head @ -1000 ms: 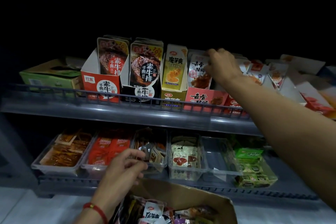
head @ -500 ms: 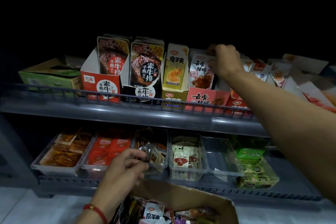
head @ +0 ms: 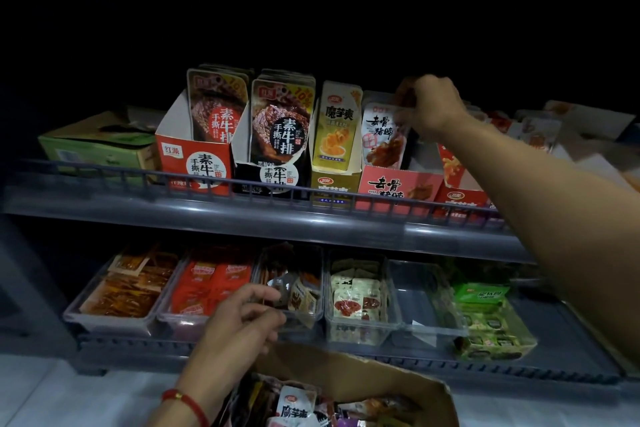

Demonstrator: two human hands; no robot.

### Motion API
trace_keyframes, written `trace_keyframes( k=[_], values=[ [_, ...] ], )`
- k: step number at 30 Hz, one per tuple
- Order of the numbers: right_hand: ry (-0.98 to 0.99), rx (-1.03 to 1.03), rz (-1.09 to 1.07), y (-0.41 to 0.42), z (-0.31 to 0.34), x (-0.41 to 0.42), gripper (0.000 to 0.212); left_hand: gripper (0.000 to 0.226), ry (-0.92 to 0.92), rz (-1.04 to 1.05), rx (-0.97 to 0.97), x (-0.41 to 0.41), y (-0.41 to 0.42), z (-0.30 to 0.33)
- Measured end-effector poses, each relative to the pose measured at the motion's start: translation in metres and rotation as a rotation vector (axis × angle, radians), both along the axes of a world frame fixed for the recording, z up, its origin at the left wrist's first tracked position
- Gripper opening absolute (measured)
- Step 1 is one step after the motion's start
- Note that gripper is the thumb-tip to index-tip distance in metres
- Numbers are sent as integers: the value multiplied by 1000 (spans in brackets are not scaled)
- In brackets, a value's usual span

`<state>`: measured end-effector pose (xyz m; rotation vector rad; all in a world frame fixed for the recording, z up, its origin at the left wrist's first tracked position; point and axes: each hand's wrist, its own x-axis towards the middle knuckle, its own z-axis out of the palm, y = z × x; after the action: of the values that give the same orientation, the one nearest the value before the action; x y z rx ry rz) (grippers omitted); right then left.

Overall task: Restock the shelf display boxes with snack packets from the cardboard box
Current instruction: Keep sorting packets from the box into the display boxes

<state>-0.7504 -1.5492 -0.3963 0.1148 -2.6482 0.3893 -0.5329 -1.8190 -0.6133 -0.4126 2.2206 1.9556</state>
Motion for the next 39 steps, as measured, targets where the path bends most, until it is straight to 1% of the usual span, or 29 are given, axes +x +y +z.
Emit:
trace_keyframes(
  k=[5, 8, 10, 14, 20, 22, 24, 26, 28, 30, 31, 32, 33, 34, 36, 37, 39],
  values=[
    [-92, -101, -24, -2, 5, -10, 34, 24, -5, 1, -10, 1, 1, 3],
    [-118, -121, -40, -3, 8, -13, 34, 23, -17, -9, -25, 2, 1, 7],
    [-102, -38, -64, -3, 6, -12, 32, 23, -21, -19, -36, 2, 1, 9],
    [44, 173, -82, -6, -3, -3, 29, 22, -26, -23, -46, 4, 2, 13],
    [137, 326, -66, -9, -9, 7, 25, 24, -17, -16, -50, 7, 4, 15],
    [172, 351, -24, -7, -7, 11, 30, 24, -13, -33, -83, 8, 2, 15],
    [188, 377, 17, -6, -6, 16, 39, 25, -8, -51, -128, 8, 1, 14],
    [239, 390, 63, -5, -5, 26, 45, 24, 8, -83, -212, 10, 2, 15],
    [344, 361, 156, -7, -7, 46, 41, 23, 42, -162, -350, 12, 3, 15],
    [402, 299, 313, -14, -15, 80, 27, 22, 72, -323, -575, 15, 4, 13],
    [366, 276, 404, -18, -22, 99, 21, 24, 83, -431, -716, 17, 5, 11],
    [288, 254, 500, -22, -30, 120, 19, 29, 96, -543, -846, 18, 6, 9],
    [163, 230, 589, -26, -42, 139, 19, 33, 86, -660, -936, 21, 7, 4],
    [15, 220, 670, -29, -56, 157, 18, 36, 55, -773, -978, 25, 10, 0],
    [-287, 281, 781, -32, -94, 184, 17, 43, -47, -982, -993, 33, 17, -11],
    [-433, 337, 803, -32, -116, 195, 18, 48, -94, -1053, -986, 37, 21, -18],
    [-726, 442, 820, -29, -163, 209, 24, 55, -149, -1118, -989, 40, 27, -34]
  ],
)
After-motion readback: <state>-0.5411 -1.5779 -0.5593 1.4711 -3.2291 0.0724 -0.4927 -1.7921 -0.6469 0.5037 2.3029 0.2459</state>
